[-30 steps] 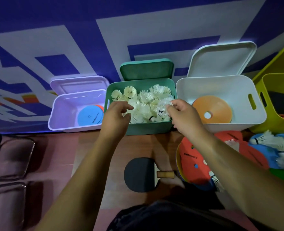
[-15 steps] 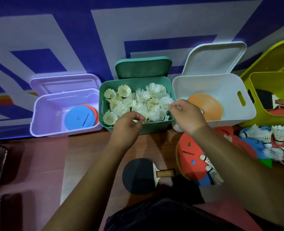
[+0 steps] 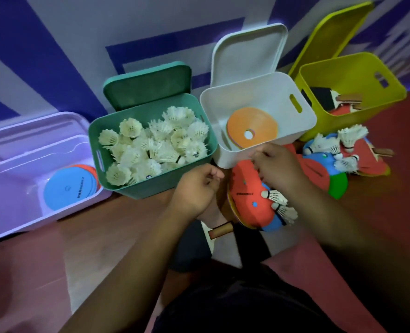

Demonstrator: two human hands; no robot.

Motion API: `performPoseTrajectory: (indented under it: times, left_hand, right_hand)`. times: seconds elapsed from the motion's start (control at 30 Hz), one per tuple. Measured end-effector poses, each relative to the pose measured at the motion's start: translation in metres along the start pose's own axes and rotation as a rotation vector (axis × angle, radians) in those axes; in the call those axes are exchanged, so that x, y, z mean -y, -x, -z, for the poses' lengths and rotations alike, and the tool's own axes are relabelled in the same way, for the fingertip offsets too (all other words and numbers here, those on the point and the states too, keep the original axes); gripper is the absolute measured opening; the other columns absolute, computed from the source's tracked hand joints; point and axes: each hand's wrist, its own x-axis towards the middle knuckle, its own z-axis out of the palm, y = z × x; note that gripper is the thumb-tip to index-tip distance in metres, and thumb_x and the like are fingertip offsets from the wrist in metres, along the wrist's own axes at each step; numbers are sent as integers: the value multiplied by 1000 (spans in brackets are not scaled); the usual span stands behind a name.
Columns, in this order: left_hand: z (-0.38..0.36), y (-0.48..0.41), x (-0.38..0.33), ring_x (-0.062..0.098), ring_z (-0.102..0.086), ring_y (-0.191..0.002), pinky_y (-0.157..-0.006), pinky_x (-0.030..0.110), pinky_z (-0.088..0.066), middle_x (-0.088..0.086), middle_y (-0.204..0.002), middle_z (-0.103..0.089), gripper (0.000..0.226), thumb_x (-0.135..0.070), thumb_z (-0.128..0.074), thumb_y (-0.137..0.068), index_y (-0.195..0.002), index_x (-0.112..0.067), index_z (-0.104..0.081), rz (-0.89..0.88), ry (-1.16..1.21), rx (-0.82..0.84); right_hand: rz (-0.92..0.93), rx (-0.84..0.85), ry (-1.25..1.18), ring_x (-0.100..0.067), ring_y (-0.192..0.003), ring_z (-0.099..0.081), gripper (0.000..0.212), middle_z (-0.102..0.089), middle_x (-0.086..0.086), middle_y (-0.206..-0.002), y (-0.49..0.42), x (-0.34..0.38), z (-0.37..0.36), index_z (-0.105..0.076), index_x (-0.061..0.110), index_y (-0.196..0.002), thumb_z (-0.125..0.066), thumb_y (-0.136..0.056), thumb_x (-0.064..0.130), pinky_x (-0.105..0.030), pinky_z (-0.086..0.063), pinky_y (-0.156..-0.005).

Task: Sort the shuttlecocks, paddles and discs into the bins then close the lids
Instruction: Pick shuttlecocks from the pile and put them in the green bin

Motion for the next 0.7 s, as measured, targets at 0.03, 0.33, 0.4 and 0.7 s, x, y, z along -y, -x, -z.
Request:
performPoseTrajectory:
  times: [0.03, 0.33, 0.4, 0.7]
  left_hand:
    - [-10, -1, -3, -5, -67, -90, -79, 4, -44, -15, -97, -75, 14, -15, -65, -99, -98, -23, -76, -14, -14, 34]
    - [-100, -22, -26, 0, -61, -74, -76, 18, -46, -11, -93, -73, 17, -10, -65, -95, -101, -21, -75, -3, -210, 250]
    - [-123, -27, -30, 7, -64, -83, -75, 11, -44, -4, -99, -75, 17, -8, -65, -93, -103, -18, -75, 25, -245, 271]
    - [-208, -57, -28, 30, -62, -115, -97, 32, -45, 15, -126, -64, 42, -13, -70, -87, -129, -11, -66, 22, -431, 312]
  right_hand:
    - [-18, -30, -1, -22, -64, -67, 21, -71, 3, -70, 3, -10, 7, -72, 21, -79, -60, -91, 31, -44, -61, -71]
    - [-176, -86, -63, -27, -76, -68, 20, -72, 0, -81, 0, -98, 58, -73, 25, -85, -59, -97, 32, -51, -63, -75]
    - [-163, -66, -5, -24, -82, -69, 22, -74, 1, -85, -6, -116, 68, -75, 21, -89, -57, -98, 29, -45, -60, -82]
    - [-248, 282, 308, -31, -82, -64, 31, -65, -9, -79, -3, -208, 80, -62, 13, -74, -57, -98, 32, -31, -35, -60]
